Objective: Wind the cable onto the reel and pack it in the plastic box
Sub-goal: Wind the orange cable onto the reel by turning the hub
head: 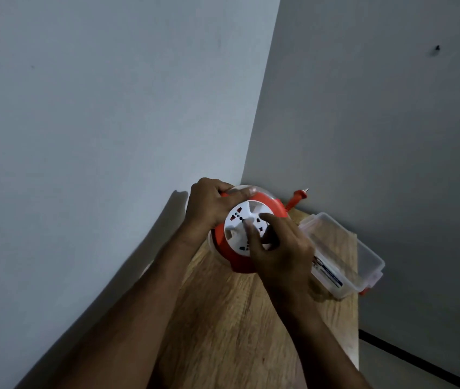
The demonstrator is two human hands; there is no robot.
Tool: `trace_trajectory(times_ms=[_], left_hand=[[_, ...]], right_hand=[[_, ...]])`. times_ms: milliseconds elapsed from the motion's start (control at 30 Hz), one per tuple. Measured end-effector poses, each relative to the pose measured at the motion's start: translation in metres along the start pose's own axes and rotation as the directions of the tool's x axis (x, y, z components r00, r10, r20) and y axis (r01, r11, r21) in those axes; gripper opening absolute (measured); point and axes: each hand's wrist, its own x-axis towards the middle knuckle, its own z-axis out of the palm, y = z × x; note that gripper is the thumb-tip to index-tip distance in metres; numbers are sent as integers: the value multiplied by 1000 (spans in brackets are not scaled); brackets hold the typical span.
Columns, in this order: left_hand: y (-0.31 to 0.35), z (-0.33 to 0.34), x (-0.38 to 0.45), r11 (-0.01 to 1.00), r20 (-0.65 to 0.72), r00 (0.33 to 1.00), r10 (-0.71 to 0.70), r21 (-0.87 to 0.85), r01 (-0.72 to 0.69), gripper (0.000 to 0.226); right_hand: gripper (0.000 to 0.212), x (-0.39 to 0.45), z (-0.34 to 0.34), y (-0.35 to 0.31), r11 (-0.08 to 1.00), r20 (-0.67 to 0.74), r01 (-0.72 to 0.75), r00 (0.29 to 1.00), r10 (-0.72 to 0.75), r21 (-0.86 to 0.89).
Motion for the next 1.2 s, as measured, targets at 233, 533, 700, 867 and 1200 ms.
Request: trace_trajectory(times_ms=[233,533,700,867,1200], left_hand=[[2,1,-7,985,24,998,-64,-157,67,67],[-32,30,-30,886,-9,930,-367,-309,346,47],[-70,42,-42,903,-70,935,-347,-293,313,17],[-113,49,-58,892,5,949,-316,-337,299,13],[-171,47,-104,887,126,905,-407,-180,424,31]], right_hand=[[44,1,-2,30,872,-170,-331,896,411,361],[48,-24,30,47,576,219,-549,811,543,606],[44,-39,46,61,555,287,-608,778,559,568],[40,-66,62,75,525,385,-679,729,566,513],[43,-120,98,93,540,515,-774,628,583,332]])
